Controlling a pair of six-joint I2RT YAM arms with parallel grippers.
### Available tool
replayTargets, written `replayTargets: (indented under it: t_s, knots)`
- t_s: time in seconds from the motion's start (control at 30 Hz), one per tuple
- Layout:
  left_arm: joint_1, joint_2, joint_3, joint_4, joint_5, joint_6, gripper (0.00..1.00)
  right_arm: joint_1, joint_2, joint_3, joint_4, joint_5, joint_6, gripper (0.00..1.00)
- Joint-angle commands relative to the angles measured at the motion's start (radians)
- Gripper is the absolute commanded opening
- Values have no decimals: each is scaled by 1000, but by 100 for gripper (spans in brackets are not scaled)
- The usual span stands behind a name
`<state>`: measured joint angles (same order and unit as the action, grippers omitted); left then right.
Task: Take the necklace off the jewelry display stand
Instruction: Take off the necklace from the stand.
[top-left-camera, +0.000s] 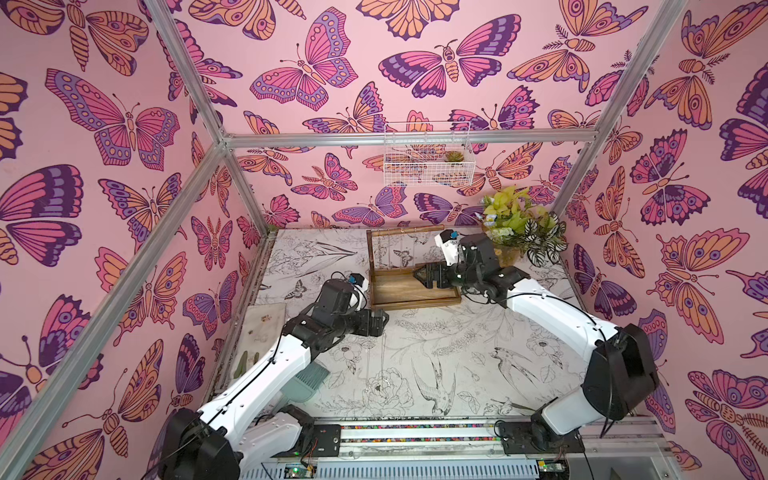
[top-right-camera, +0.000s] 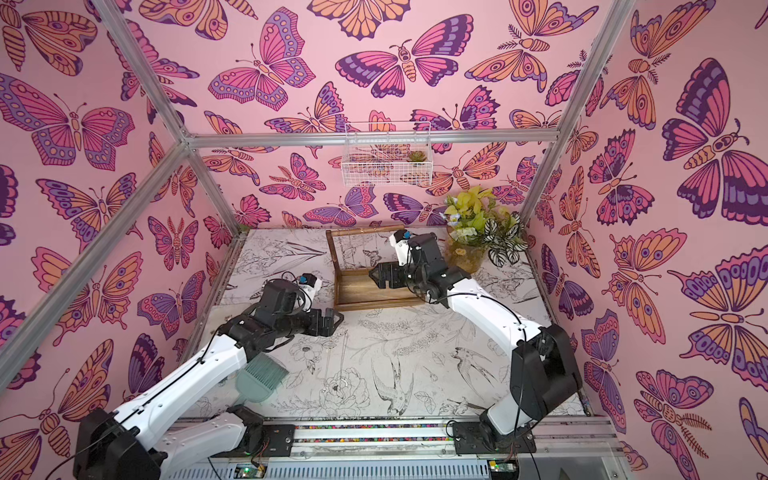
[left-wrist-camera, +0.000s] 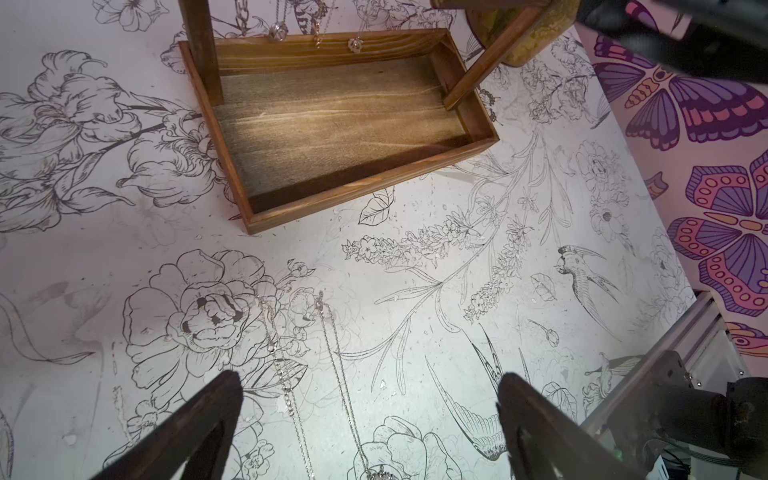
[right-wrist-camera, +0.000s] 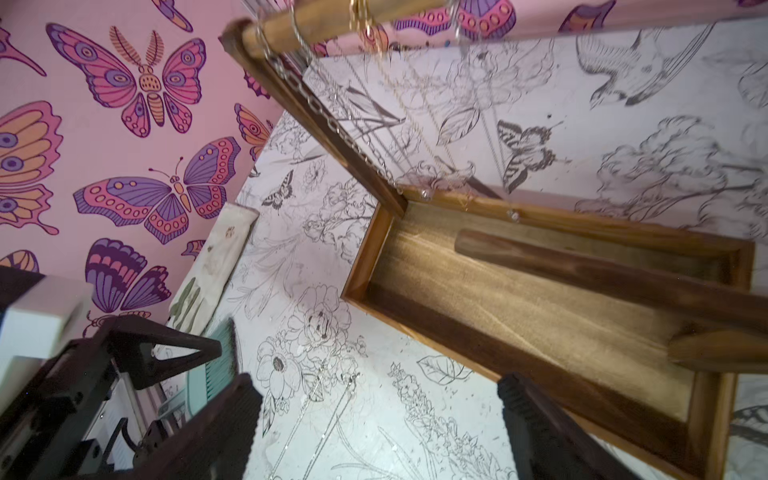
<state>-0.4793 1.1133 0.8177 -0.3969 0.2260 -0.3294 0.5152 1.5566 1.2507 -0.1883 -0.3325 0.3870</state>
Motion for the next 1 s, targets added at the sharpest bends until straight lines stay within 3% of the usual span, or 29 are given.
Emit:
replayTargets:
  t_s: [0.0, 0.1, 0.37, 0.53, 0.7, 0.97]
  knots:
    - [20, 23, 25, 13, 50, 48, 99, -20, 55, 71, 33, 22, -48, 93]
    - [36, 51, 42, 33, 60, 52, 100, -27, 102, 111, 71, 61, -82, 99]
    - [51, 77, 49, 49, 80, 55, 100, -38, 234, 205, 149, 107, -132, 100]
    - [59, 70, 34, 52, 85, 48, 100, -41, 271, 193, 239, 143, -109, 71]
    - [65, 69, 28, 52, 86, 50, 100, -43, 293, 163, 332, 153, -76, 60]
    - [70, 74, 25, 52, 96, 49, 100, -43, 335, 193, 373, 156, -62, 56]
